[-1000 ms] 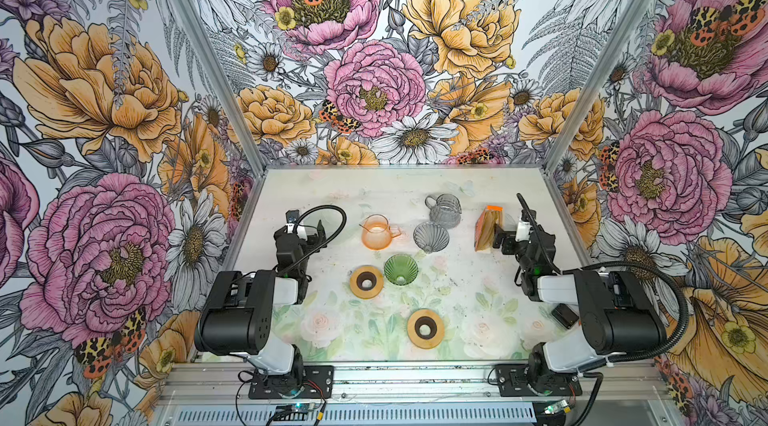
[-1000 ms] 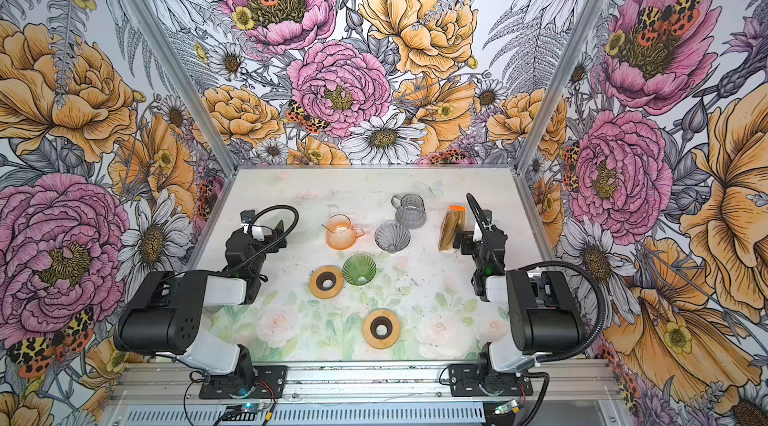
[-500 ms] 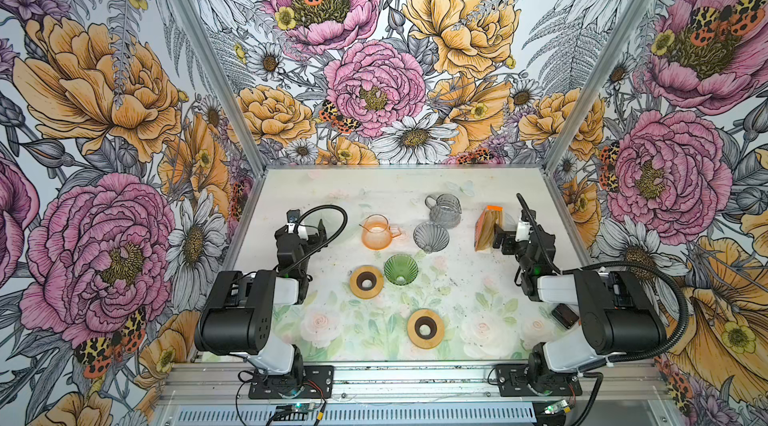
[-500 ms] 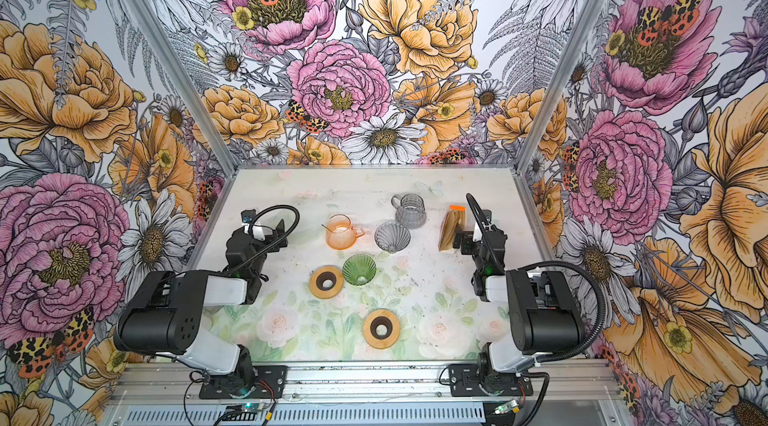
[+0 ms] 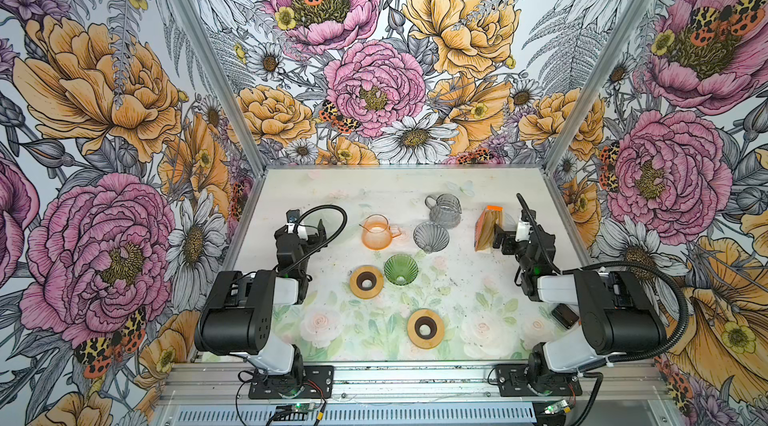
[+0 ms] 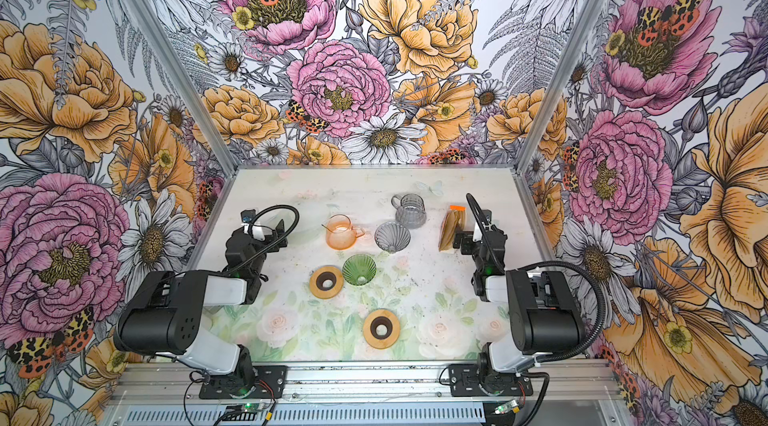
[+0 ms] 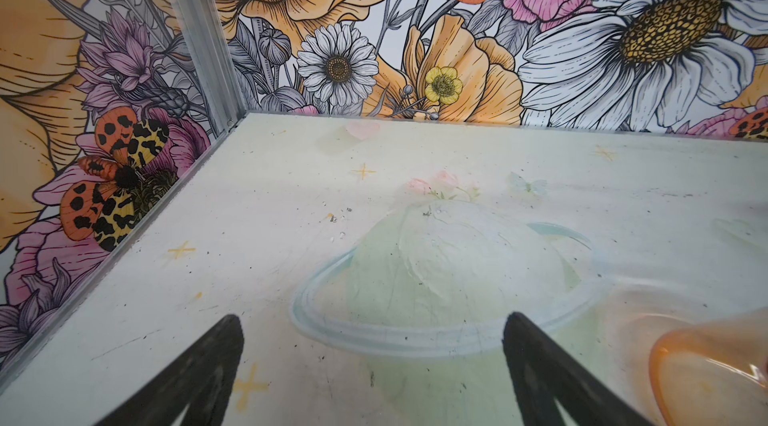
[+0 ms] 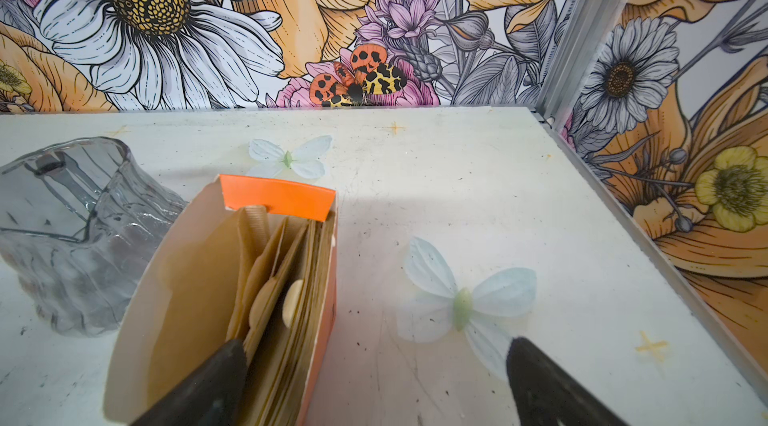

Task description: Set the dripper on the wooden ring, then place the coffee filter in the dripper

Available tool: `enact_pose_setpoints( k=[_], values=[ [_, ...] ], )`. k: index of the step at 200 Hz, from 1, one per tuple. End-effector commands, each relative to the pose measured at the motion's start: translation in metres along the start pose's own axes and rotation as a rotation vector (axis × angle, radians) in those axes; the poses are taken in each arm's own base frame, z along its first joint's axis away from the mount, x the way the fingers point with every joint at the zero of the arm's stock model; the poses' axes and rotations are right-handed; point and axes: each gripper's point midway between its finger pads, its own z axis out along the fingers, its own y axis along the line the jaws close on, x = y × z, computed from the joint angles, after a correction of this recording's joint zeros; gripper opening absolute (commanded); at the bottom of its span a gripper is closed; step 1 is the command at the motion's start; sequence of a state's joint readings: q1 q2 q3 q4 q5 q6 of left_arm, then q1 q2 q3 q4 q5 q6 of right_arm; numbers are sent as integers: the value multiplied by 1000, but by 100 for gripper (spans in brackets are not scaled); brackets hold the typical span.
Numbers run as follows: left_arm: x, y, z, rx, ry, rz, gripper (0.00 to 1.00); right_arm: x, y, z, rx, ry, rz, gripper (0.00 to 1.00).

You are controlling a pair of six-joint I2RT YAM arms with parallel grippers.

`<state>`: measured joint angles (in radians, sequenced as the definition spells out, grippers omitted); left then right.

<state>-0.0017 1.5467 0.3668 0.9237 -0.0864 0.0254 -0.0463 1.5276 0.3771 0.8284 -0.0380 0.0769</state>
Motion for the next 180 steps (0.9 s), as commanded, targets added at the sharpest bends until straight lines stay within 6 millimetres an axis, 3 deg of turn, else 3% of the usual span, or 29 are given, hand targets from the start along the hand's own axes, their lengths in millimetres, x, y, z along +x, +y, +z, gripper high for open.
enact_pose_setpoints(
  k=[1,101,180],
  values=[
    [-7,-2,3,22,-19,-7,99,-13,0,4,-1,-38,-8,99],
    [-12,-7,-9,-1,-68,27,99,-18,-1,-2,6,-61,-8,99],
    [-48,-8,-32,-79,-94,59,99,-45,-2,-27,35,-54,21,99]
  ],
)
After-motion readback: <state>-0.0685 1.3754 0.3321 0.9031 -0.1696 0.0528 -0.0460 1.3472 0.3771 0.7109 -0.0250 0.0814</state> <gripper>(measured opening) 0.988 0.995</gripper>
